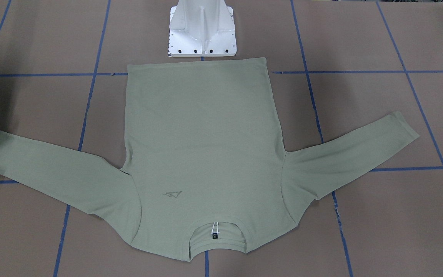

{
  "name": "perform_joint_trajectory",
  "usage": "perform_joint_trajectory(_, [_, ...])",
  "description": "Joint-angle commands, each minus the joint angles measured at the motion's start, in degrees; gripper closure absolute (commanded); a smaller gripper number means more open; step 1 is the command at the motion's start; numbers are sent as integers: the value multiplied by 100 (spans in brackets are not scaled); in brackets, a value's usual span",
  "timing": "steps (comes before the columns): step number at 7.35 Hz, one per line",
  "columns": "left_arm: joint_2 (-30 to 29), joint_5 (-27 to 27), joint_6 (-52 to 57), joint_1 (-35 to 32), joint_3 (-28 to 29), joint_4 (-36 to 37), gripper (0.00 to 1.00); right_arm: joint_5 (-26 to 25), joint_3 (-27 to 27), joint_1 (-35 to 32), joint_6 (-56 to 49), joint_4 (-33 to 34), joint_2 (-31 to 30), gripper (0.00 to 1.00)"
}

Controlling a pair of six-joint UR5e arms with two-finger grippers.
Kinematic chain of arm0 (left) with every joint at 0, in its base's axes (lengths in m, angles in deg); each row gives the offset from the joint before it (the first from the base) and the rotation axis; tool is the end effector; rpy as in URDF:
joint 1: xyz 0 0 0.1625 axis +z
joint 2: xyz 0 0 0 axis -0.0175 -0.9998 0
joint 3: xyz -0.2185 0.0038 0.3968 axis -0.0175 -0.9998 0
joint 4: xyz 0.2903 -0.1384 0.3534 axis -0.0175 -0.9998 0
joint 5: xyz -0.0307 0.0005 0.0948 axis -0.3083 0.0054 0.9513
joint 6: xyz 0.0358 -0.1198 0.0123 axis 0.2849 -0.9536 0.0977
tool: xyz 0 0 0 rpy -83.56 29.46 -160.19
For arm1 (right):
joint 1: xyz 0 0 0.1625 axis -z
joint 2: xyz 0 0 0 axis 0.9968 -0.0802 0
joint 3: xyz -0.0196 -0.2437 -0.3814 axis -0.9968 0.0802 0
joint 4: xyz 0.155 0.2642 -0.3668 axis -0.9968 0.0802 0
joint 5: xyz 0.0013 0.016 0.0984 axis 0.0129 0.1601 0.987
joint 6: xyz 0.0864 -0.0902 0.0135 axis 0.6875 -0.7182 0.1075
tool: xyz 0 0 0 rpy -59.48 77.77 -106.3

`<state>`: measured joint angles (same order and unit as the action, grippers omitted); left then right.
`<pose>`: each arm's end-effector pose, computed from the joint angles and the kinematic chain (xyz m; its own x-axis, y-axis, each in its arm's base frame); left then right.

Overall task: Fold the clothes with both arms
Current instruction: 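Grasp the sleeve cuff with the right gripper and carry it across the shirt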

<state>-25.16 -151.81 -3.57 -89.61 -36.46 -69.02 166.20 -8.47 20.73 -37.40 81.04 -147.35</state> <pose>-0.0530 -0.5476 0.5709 0.7228 0.3973 -0.5654 -0.1040 0.8714 0.4794 -0.1967 -0.5622 0.7239 0.6320 0.0647 0.7722 -0.2325 0.9664 0.1093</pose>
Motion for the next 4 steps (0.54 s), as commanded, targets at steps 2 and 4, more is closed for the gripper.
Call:
perform_joint_trajectory(2, [0, 0, -9, 0, 0, 0, 0, -87, -1317, -2, 12, 1831, 55, 100])
perform_joint_trajectory(4, [0, 0, -9, 0, 9, 0, 0, -751, -2664, 207, 21, 4621, 814, 100])
